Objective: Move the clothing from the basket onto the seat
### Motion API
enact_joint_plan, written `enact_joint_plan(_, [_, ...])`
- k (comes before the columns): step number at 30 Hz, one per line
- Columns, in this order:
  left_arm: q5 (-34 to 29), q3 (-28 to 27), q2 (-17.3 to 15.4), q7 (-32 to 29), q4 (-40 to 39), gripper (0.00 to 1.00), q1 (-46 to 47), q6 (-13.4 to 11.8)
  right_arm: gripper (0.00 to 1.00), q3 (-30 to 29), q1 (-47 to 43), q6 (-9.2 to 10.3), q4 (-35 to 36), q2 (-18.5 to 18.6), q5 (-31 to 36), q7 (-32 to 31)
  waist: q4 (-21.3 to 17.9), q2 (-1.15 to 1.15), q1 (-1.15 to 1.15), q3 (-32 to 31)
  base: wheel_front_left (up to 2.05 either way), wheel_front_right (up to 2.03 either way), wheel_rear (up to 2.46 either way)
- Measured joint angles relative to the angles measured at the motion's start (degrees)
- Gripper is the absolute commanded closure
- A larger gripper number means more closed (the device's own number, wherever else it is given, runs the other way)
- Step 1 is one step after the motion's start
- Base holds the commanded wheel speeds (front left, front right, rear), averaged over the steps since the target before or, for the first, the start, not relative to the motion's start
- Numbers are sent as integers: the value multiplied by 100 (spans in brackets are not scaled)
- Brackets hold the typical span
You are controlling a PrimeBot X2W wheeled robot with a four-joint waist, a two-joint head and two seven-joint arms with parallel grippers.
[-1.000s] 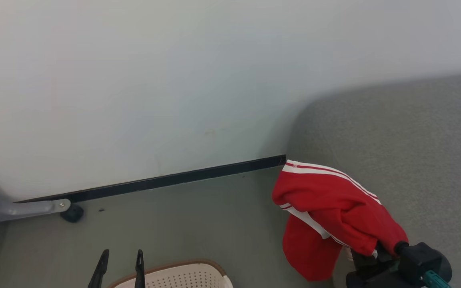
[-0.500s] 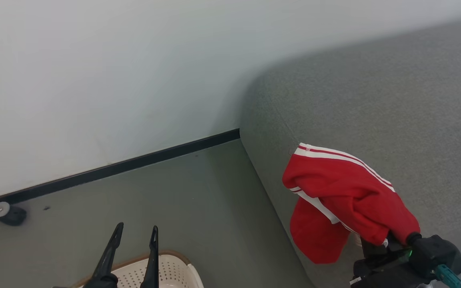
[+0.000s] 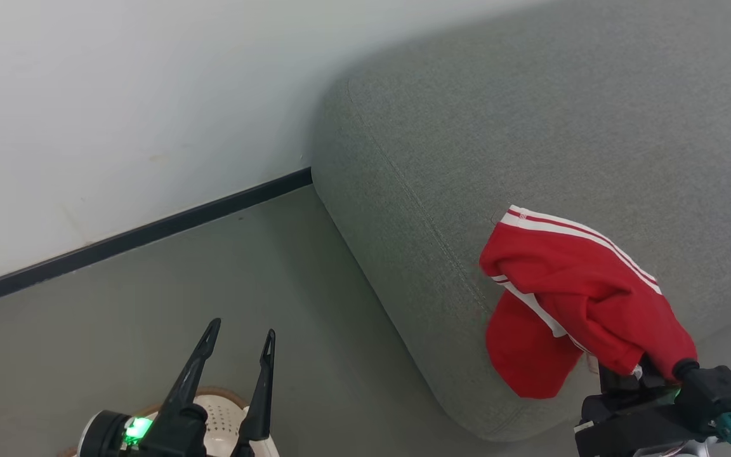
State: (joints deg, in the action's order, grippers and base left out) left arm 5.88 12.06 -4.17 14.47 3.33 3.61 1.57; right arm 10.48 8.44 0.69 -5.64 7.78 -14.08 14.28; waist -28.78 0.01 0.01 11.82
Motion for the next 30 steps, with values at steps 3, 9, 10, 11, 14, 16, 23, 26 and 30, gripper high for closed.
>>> enact_joint_plan(3, [-2,8,0,1,67,0,86,15,100,-94,-65,70,21,-31,1,0,-60,0,0,105,0,0,0])
enact_joint_plan(9, [-47,27,1,1,113,0,111,98,100,-226,-182,90,108,-49,51,0,-108,0,0,255,0,0,0])
enact_joint_plan(10, [-52,32,0,1,115,0,121,98,100,-241,-192,90,126,-59,52,0,-111,0,0,277,0,0,0])
enact_joint_plan(11, [-52,34,0,1,127,0,136,99,100,-257,-193,91,133,-76,53,0,-114,0,0,297,0,0,0])
enact_joint_plan(14, [-53,55,2,1,176,0,211,105,100,-330,-209,133,170,-112,75,0,-118,0,0,339,0,0,0])
enact_joint_plan(16, [-53,97,1,1,209,0,233,155,100,-393,-231,134,218,-113,92,0,-120,0,0,374,0,0,0])
enact_joint_plan(23, [-55,249,16,1,360,0,437,241,100,-565,-430,183,338,-130,191,0,-131,0,0,431,0,0,0])
enact_joint_plan(26, [-96,322,19,1,383,0,478,255,100,-595,-463,183,361,-147,209,0,-140,0,0,446,0,0,0])
enact_joint_plan(30, [-166,369,18,1,416,0,543,305,100,-679,-467,192,412,-214,211,0,-165,0,-1,486,0,0,0])
